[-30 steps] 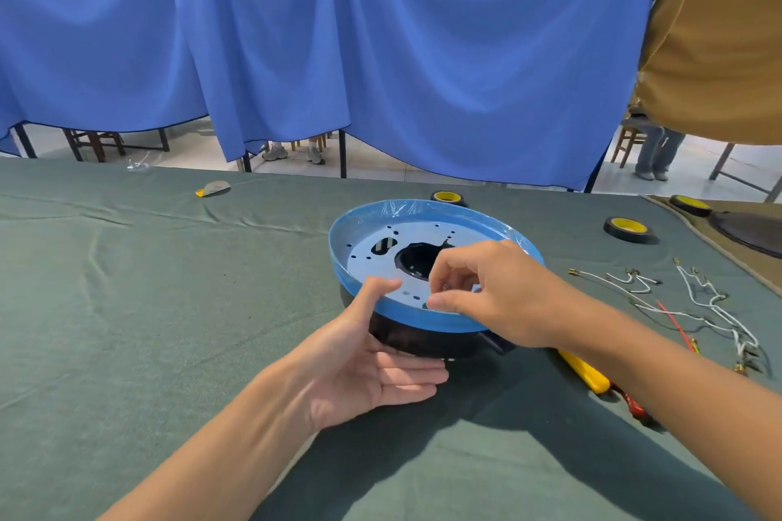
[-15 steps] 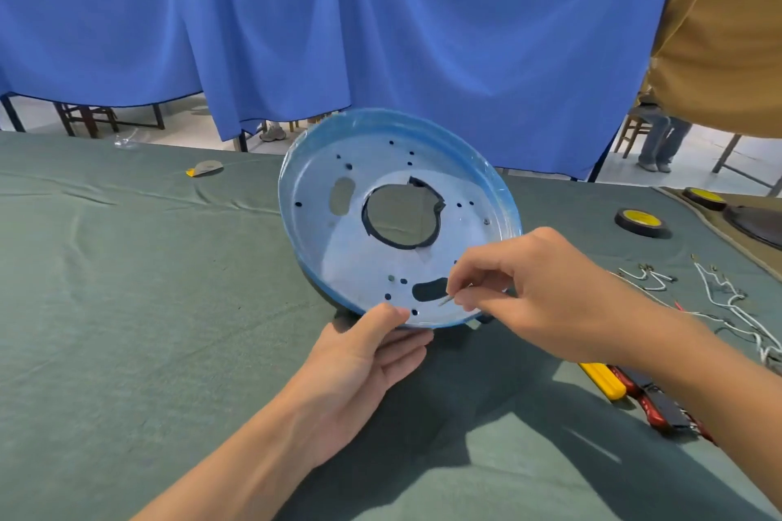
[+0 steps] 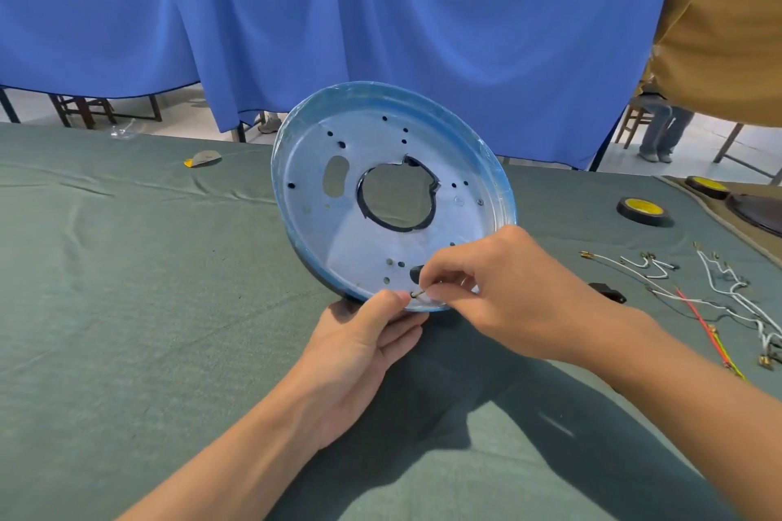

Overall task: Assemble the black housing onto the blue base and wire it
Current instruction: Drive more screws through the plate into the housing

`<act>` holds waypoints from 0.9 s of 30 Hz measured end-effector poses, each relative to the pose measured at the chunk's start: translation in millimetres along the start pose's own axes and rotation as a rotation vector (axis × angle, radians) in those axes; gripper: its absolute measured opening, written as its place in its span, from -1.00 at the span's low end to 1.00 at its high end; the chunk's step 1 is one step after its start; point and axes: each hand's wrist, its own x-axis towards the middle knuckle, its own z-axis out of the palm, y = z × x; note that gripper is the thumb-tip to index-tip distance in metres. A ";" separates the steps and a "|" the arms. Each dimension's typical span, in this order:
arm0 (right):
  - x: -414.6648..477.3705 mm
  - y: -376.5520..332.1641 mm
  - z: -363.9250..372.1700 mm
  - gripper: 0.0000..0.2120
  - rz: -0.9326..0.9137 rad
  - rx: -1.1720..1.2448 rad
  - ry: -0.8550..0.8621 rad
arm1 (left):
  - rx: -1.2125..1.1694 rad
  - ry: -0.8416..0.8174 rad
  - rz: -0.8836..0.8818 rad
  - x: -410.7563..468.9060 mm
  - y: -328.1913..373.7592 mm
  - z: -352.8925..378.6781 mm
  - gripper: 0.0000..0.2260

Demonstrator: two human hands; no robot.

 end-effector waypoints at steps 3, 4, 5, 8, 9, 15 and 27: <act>1.3 -4.4 1.8 -0.85 -0.030 -0.175 -0.062 | 0.027 -0.020 0.025 0.8 -1.4 1.1 -0.69; 2.8 -6.9 3.1 -0.84 -0.053 -0.264 -0.089 | 0.048 -0.024 0.036 0.9 -2.0 1.5 -0.74; 5.0 -9.3 3.6 -0.85 -0.069 -0.335 -0.112 | 0.071 -0.031 0.046 0.5 -2.2 2.2 -0.78; 15.2 -14.8 -1.4 -0.91 -0.045 -0.337 -0.191 | 0.146 -0.067 0.062 -2.6 -1.3 3.2 -0.81; 18.8 -14.8 -5.7 -0.89 -0.016 -0.272 -0.243 | 0.153 -0.073 0.061 -3.1 -0.6 3.1 -0.78; 28.6 -3.4 -28.5 -0.87 0.117 0.069 -0.476 | 0.063 -0.044 -0.046 1.4 1.4 1.1 -0.75; 40.4 -9.2 -28.9 -0.91 0.212 0.188 -0.402 | -0.167 0.035 -0.301 -4.9 11.6 1.9 -0.27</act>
